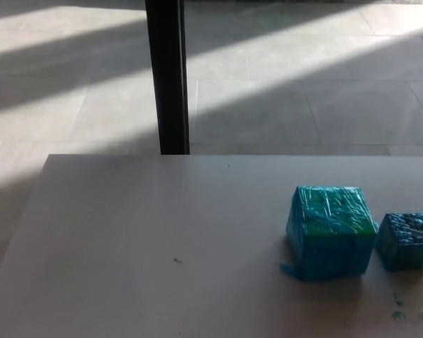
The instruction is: The robot uses its right hand to pick up the small cube kept on the middle on the desk and place it on the bigger cube kept next to it
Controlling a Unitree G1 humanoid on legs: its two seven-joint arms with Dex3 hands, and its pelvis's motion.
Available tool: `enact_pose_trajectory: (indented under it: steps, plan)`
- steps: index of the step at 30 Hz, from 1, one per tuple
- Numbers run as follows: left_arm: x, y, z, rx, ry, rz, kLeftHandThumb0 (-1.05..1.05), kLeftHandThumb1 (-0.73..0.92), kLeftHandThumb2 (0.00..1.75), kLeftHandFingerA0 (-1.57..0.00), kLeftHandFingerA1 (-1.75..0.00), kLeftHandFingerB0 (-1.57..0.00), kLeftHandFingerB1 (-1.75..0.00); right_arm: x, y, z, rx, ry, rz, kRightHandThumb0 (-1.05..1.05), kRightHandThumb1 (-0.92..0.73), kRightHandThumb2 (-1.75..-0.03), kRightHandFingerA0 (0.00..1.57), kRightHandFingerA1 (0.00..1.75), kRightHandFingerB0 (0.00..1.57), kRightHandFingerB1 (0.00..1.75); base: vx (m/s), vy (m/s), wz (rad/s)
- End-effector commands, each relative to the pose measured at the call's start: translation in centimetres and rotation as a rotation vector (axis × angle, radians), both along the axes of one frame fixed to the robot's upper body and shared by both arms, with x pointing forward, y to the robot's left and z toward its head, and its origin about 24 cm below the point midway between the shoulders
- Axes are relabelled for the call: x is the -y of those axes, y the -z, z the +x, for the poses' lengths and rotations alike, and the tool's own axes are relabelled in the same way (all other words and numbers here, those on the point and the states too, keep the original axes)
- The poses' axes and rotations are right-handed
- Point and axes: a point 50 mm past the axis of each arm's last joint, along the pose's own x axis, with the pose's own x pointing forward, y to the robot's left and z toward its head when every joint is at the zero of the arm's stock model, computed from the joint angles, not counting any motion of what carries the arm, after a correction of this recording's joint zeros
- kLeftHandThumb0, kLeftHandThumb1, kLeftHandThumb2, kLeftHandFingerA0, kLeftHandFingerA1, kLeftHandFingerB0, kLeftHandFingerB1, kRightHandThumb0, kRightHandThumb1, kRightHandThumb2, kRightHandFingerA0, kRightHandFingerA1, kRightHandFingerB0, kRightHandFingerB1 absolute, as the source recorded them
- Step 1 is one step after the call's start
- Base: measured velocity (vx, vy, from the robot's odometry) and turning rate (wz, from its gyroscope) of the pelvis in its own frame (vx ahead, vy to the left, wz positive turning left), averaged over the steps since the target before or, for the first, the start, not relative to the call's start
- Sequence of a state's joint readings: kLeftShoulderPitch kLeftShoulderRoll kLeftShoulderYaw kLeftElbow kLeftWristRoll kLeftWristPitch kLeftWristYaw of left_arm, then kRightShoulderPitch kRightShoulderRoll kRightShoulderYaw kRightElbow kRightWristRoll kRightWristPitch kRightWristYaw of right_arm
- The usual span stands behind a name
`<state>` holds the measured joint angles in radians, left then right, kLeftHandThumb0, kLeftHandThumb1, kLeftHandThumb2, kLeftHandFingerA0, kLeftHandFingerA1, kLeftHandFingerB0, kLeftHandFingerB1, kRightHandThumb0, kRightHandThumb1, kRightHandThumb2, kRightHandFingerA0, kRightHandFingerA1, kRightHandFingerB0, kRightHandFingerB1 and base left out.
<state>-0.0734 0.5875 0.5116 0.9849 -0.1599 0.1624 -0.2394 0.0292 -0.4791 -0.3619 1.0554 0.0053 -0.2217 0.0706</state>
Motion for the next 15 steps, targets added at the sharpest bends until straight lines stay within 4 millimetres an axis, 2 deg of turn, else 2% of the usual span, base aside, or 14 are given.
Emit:
enact_pose_trajectory:
  steps: [1, 3, 4, 5, 6, 11, 12, 13, 15]
  plan:
    - [-0.3, -0.2, -0.3, 0.018, -0.027, -0.071, -0.89, 0.69, 1.11, -0.38, -0.61, -0.33, -0.51, 0.9, -0.7, -0.7, 0.057, 0.029, -0.019, -0.58, -0.58, -0.57, 0.8, 0.81, 0.54, 0.53, 0.0, 0.0, 0.0]
    - [-0.3, -0.2, -0.1, 0.017, -0.027, -0.072, -0.89, 0.69, 1.11, -0.4, -0.63, -0.34, -0.52, 1.3, -0.6, -1.5, 0.065, 0.096, 0.034, -0.54, -0.57, -0.57, 0.7, 0.79, 0.5, 0.55, 0.0, 0.0, 0.0]
    - [-0.3, -0.2, -0.1, 0.017, -0.027, -0.072, -0.89, 0.69, 1.11, -0.4, -0.63, -0.34, -0.52, 1.3, -0.6, -1.5, 0.066, 0.097, 0.035, -0.54, -0.57, -0.57, 0.7, 0.79, 0.5, 0.55, 0.0, 0.0, 0.0]
    - [-0.2, -0.3, -0.1, 0.02, -0.02, -0.073, -0.93, 0.9, 0.67, -0.41, -0.56, -0.39, -0.4, 1.5, -0.5, -1.8, 0.064, 0.122, 0.06, -0.53, -0.55, -0.57, 0.66, 0.77, 0.5, 0.55, 0.0, 0.0, 0.0]
    - [-0.2, -0.2, -0.2, 0.02, -0.025, -0.076, -0.92, 0.9, 0.67, -0.42, -0.55, -0.39, -0.39, 1.7, -0.4, -2.3, 0.059, 0.15, 0.076, -0.53, -0.55, -0.59, 0.63, 0.74, 0.49, 0.55, 0.0, 0.0, 0.0]
    - [-0.2, -0.1, -0.1, 0.014, -0.02, -0.075, -0.93, 0.9, 0.67, -0.42, -0.55, -0.39, -0.39, 2.2, -0.2, -3.6, 0.016, 0.211, 0.085, -0.48, -0.56, -0.58, 0.65, 0.78, 0.52, 0.56, 0.0, 0.0, 0.0]
    - [-0.2, -0.2, -0.1, 0.008, -0.017, -0.069, -0.93, 0.9, 0.68, -0.44, -0.56, -0.4, -0.39, 2.4, -0.1, -3.9, -0.014, 0.224, 0.084, -0.48, -0.58, -0.58, 0.65, 0.77, 0.52, 0.56, 0.0, 0.0, 0.0]
    - [-0.2, -0.2, -0.1, 0.009, -0.024, -0.069, -0.87, 0.69, 1.11, -0.4, -0.62, -0.35, -0.52, 2.7, -0.1, -4.2, -0.037, 0.248, 0.086, -0.48, -0.59, -0.59, 0.68, 0.78, 0.51, 0.55, 0.0, 0.0, 0.0]
    - [-0.1, -0.1, -0.1, 0.01, -0.019, -0.07, -0.87, 0.69, 1.12, -0.39, -0.62, -0.32, -0.51, 3.2, -0.4, -4.4, -0.039, 0.285, 0.09, -0.47, -0.59, -0.6, 0.65, 0.8, 0.5, 0.57, 0.0, 0.0, 0.0]
